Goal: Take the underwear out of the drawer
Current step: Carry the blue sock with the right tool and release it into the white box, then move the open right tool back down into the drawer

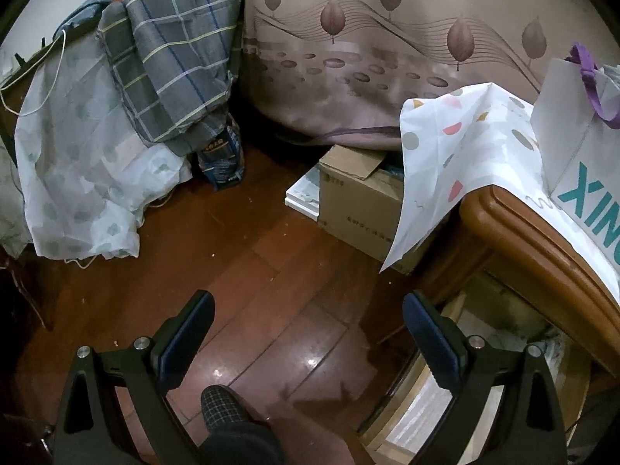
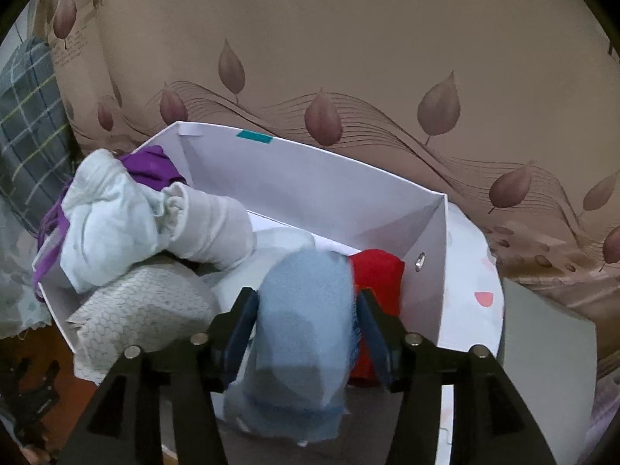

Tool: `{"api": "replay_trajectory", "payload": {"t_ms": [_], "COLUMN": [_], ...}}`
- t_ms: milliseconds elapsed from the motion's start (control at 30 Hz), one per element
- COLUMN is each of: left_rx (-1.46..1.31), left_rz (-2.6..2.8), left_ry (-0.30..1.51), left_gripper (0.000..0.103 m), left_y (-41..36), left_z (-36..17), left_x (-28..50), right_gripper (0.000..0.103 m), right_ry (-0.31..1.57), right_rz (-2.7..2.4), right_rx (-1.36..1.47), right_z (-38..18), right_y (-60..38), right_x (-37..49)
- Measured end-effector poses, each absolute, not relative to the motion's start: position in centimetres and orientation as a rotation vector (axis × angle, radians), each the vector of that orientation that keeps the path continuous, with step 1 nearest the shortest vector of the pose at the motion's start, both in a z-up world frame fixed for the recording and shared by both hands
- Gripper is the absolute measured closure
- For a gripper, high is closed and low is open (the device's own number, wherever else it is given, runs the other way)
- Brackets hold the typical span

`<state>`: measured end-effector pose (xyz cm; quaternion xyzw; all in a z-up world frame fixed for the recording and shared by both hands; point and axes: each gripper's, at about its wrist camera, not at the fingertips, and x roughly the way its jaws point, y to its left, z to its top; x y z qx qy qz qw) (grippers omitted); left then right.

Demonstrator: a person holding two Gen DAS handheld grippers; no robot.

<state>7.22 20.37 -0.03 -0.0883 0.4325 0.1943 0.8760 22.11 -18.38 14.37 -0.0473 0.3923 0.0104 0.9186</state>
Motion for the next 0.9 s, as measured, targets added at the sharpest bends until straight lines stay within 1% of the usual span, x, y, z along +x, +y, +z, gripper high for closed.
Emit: {"api": "replay_trajectory", "payload": {"t_ms": [33, 67, 133, 233, 300, 400, 433, 467, 567, 633, 733, 800, 900], "left_rx": [-0.188, -0.191, -0.192, -0.229, -0.243, -0.242, -0.242, -0.238, -0.222, -0.218, -0.212, -0.218, -0.213], "left_rz": [0.404, 0.405, 0.424, 0.448, 0.451, 0.451, 0.452, 0.447, 0.444, 0.444, 0.441, 0.435, 0.436], "left_ry": [0.906, 0.905, 0.903, 0.899, 0.898, 0.898, 0.899, 0.901, 0.904, 0.903, 0.905, 0.903, 0.905], "left_gripper": [0.006, 0.006, 0.006, 0.006, 0.006, 0.006, 0.006, 0.006, 0.006, 0.006, 0.006, 0.006, 0.006], "left_y": [20.5, 20.6, 21.2, 22.3, 22.7, 22.7, 22.7, 22.7, 22.5, 22.4, 22.3, 22.3, 22.4], "left_z": [0.0, 0.0, 0.1, 0.2, 0.3, 0.3, 0.3, 0.3, 0.3, 0.3, 0.3, 0.3, 0.3], "left_x": [7.3, 7.3, 7.2, 6.9, 6.8, 6.7, 6.7, 6.7, 6.9, 7.0, 7.1, 7.1, 7.2], "right_gripper": [0.043, 0.041, 0.041, 0.041, 0.041, 0.041, 0.041, 0.041, 0.042, 0.043, 0.046, 0.055, 0.062], "right_ry": [0.786, 0.77, 0.708, 0.576, 0.52, 0.458, 0.444, 0.426, 0.456, 0.545, 0.606, 0.613, 0.641], "right_rz": [0.018, 0.018, 0.018, 0.099, 0.173, 0.261, 0.268, 0.285, 0.362, 0.41, 0.404, 0.364, 0.33], "right_rx": [-0.111, -0.119, -0.144, -0.333, -0.528, -0.836, -0.893, -0.996, -1.155, -1.177, -1.178, -1.221, -1.272], "right_z": [14.8, 15.1, 16.3, 17.5, 16.4, 11.7, 10.5, 8.0, 2.4, -1.2, -4.6, -6.9, -10.2], "right_y": [-18.3, -18.3, -18.0, -15.7, -13.2, -9.7, -9.1, -8.1, -6.5, -5.9, -6.0, -5.8, -6.1], "right_x": [21.7, 21.4, 19.8, 14.4, 10.0, 3.0, 1.9, 0.1, -2.0, -1.6, 0.2, 1.9, 4.1]}}
